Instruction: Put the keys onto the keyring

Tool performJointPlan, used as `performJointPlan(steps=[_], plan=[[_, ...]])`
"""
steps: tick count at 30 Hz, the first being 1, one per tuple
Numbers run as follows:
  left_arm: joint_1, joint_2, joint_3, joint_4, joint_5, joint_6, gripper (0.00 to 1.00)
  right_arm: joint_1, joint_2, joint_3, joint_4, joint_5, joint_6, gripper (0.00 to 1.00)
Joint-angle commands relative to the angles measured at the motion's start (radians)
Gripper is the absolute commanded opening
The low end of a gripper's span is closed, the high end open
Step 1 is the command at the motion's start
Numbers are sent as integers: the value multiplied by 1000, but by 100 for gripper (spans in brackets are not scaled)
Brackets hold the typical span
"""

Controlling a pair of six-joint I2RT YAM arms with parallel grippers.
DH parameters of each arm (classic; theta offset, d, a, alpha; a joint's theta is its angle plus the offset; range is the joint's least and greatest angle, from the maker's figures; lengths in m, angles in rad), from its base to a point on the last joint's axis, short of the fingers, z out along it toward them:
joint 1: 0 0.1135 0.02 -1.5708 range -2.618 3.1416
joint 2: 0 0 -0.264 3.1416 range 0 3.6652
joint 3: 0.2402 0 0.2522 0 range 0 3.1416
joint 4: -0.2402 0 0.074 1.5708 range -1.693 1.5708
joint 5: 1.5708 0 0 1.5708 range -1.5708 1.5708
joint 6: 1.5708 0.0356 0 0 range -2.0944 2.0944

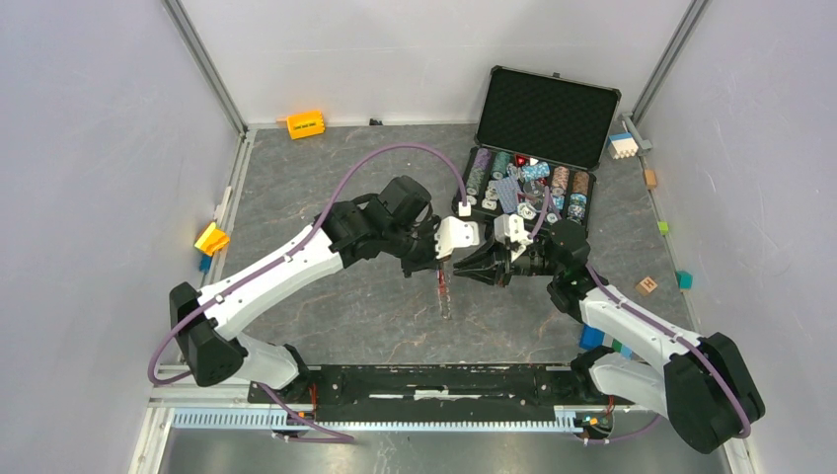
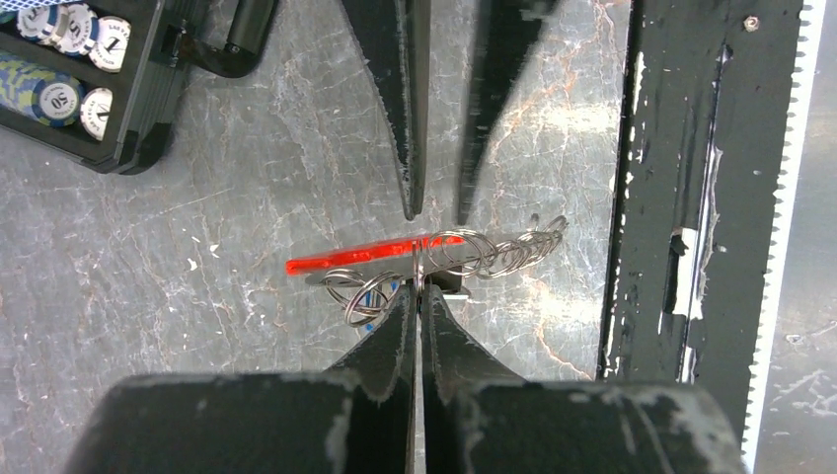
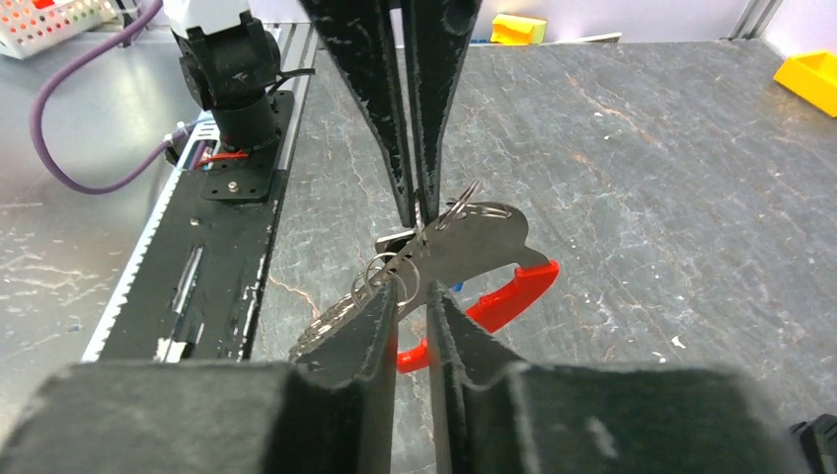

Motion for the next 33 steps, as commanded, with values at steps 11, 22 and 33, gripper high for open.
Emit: performJointPlan(steps=[11, 22, 33], plan=[[-35, 109, 246, -256, -237, 63, 2, 5, -50, 49, -68, -11, -103, 50], [-78, 189, 419, -455, -277, 14, 2, 4, -34, -24, 198, 12, 118, 47], [-79, 140, 333, -342, -70, 15, 2, 4, 40, -93, 579, -12, 402, 46]])
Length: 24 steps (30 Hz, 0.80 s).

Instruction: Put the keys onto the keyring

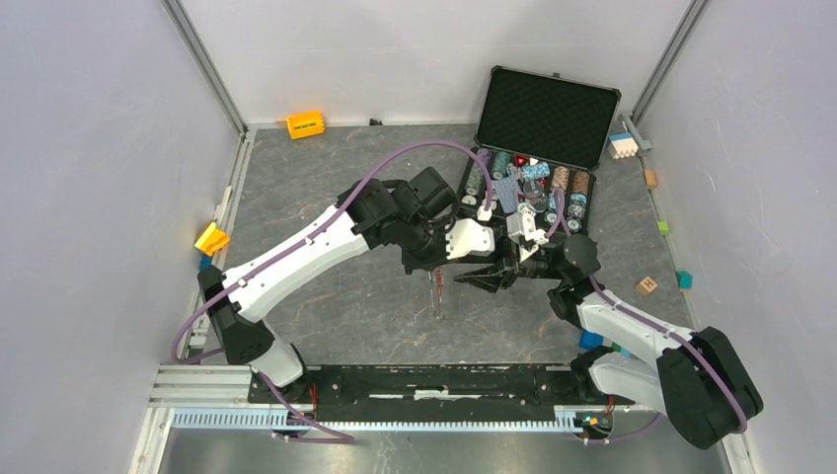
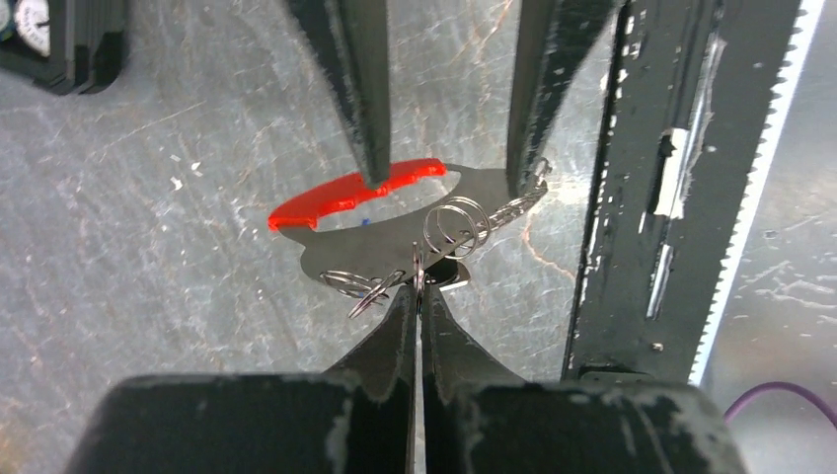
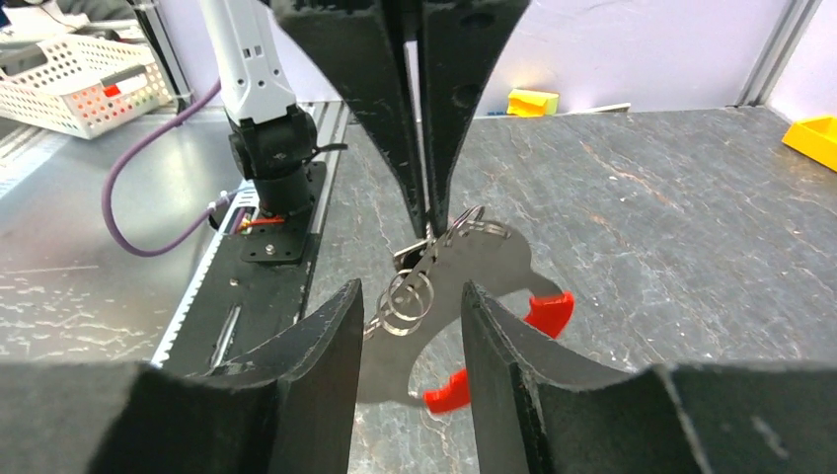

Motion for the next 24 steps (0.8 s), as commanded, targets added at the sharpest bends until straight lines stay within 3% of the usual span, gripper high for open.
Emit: performJointPlan(steps=[1, 24], plan=[[-5, -51, -24, 70, 106, -17, 2, 2, 36, -20, 248, -16, 159, 46], [-8, -36, -22, 95, 161, -42, 2, 49, 73, -3, 224, -35, 139, 27]])
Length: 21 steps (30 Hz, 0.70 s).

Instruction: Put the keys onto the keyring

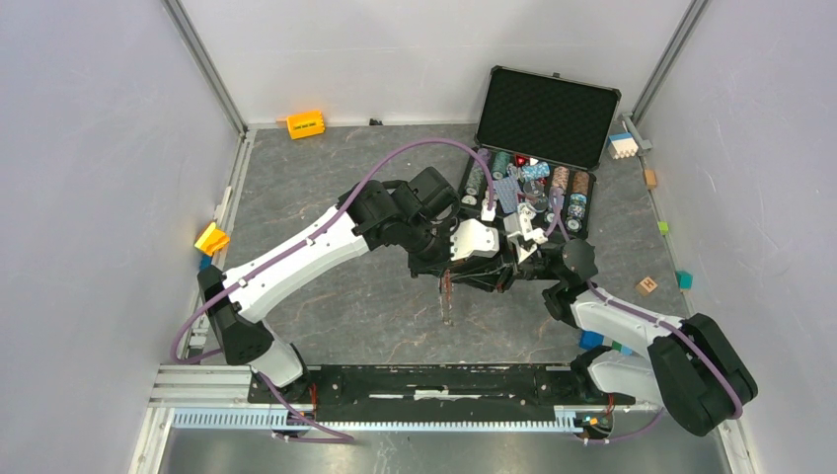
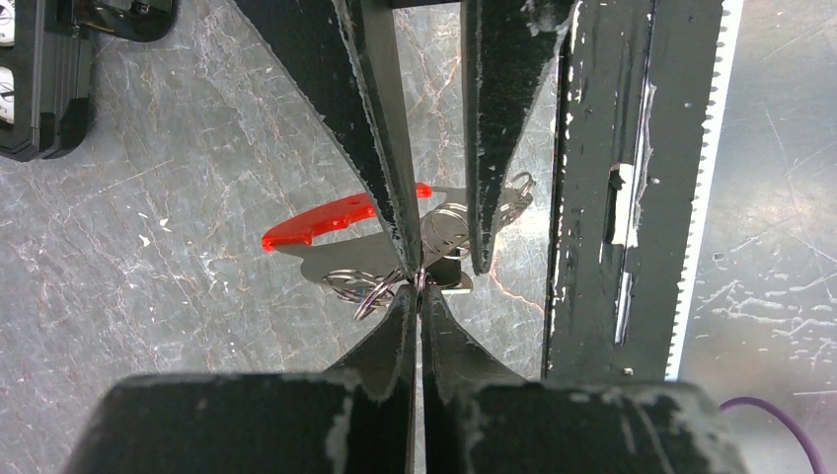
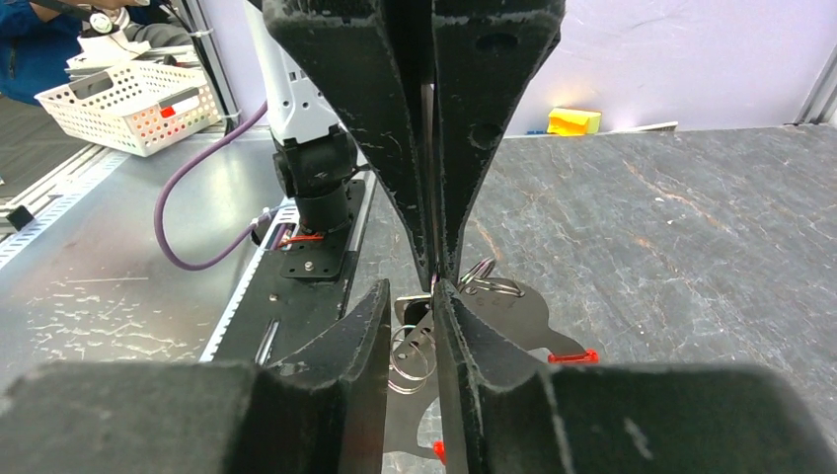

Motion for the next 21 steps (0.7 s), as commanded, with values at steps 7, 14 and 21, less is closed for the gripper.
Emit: performJointPlan(steps=[7, 14, 21], plan=[[-8, -28, 18, 38, 30, -30, 2, 25, 6, 26, -49, -17, -77, 23], [-7, -23, 15, 39, 36, -32, 2, 34, -3, 31, -95, -13, -116, 20], [-8, -20, 24, 39, 47, -36, 2, 46, -7, 48, -177, -2, -176, 20]])
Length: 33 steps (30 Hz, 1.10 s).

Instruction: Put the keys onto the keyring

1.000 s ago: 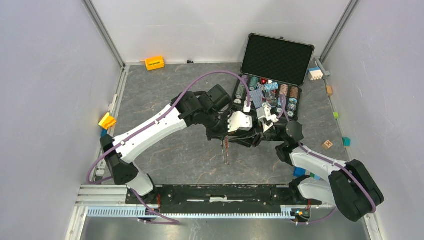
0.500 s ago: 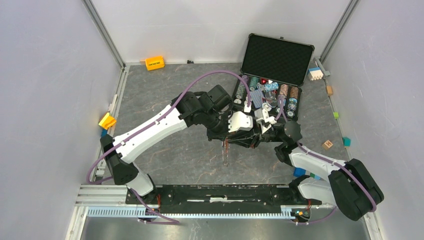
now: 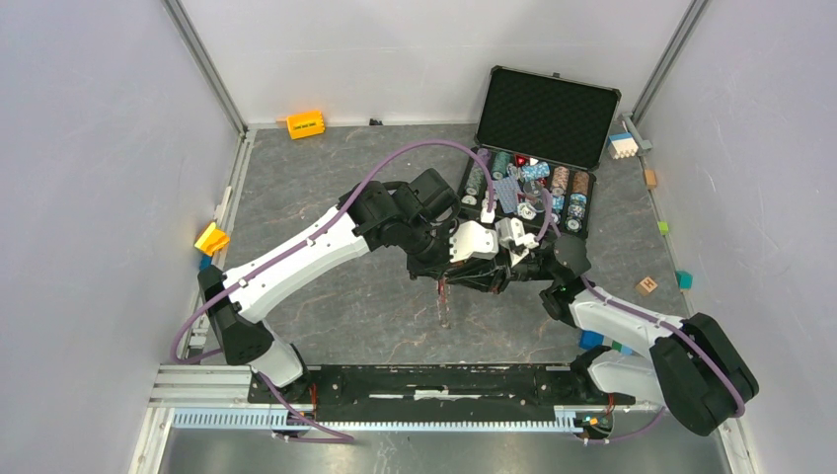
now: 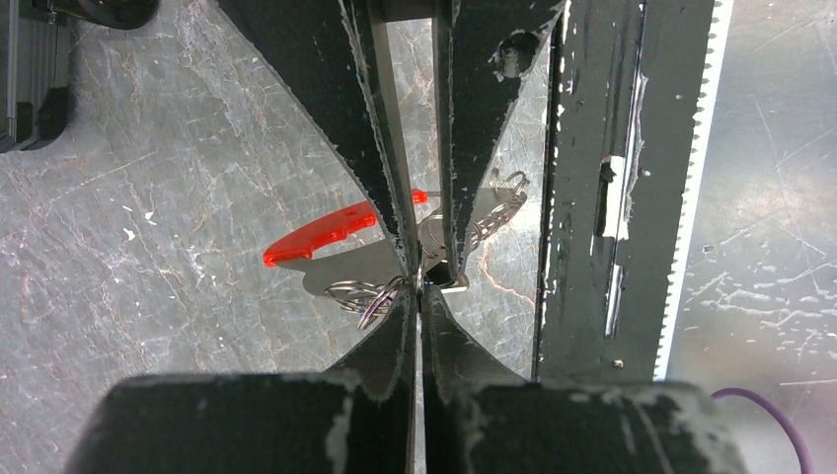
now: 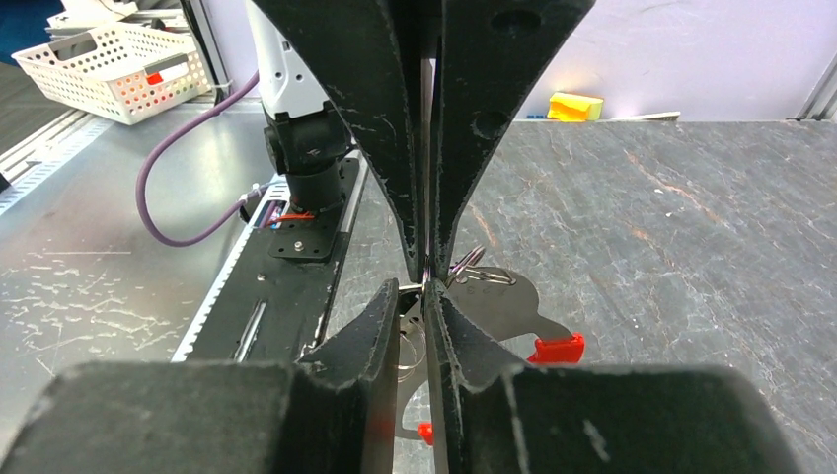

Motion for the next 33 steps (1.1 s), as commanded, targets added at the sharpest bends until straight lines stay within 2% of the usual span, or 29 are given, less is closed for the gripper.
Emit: performJointPlan(steps=[1, 6, 11, 22, 28, 33], plan=[[-4, -19, 24, 56, 45, -28, 2, 16, -6, 31, -69, -2, -51, 20], [-4, -14, 22, 61, 50, -33, 2, 21, -12, 37, -100, 9, -72, 13], [-4, -15, 21, 66, 53, -37, 2, 22, -24, 42, -142, 38, -101, 0], [-2, -66, -52, 136, 66, -44, 2, 15, -60, 34, -195, 87, -156, 0], [6, -114, -95, 182, 40, -35, 13, 8, -69, 60, -253, 68, -182, 0], [25, -149, -122, 207, 12, -26, 26, 3, -79, 60, -254, 62, -188, 0]])
